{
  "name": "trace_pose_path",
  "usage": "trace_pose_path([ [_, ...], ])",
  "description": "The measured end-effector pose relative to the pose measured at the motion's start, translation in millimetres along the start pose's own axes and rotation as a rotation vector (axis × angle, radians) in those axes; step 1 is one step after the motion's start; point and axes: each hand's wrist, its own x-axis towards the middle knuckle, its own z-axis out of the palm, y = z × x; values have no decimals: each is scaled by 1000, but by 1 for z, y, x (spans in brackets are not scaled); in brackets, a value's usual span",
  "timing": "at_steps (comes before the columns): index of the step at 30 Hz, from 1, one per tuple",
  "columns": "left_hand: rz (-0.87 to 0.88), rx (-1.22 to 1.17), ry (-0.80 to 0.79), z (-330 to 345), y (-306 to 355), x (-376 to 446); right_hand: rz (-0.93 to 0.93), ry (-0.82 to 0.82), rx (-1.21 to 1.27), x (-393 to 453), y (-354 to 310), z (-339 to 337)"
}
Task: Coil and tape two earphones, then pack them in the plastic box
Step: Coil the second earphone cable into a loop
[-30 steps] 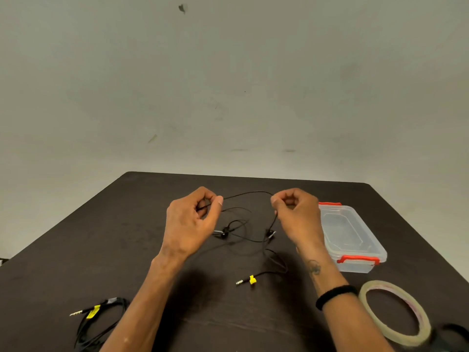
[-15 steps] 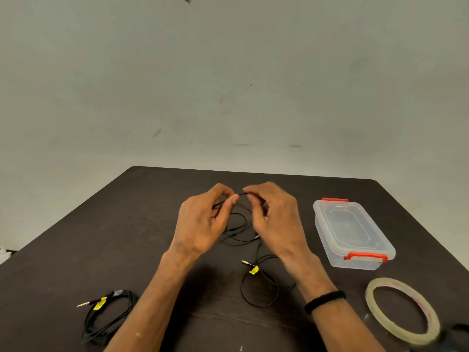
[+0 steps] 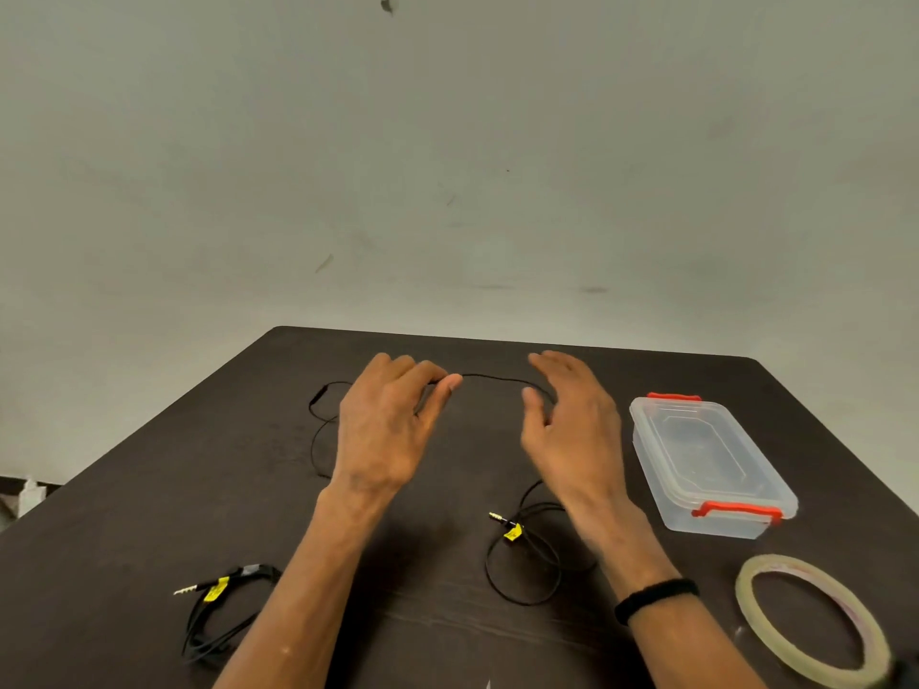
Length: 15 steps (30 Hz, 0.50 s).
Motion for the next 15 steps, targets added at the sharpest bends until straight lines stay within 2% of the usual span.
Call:
trace_pose_path([
  [3,98,-35,-61,5,14,-3,-170,-169,172,-7,-18,4],
  [5,96,-122,-92,5,18,-3,-177,-183,242,-9,-21,7],
  [9,30,-200,-168,4,15,-1,-84,-103,293,-7,-17,3],
  [13,-1,-99,-245,6,10,-3,-50,-15,340,-7,-21,0],
  [15,-60,-91,-269,6,3,-4,32,74,433,-2,-23,-5],
])
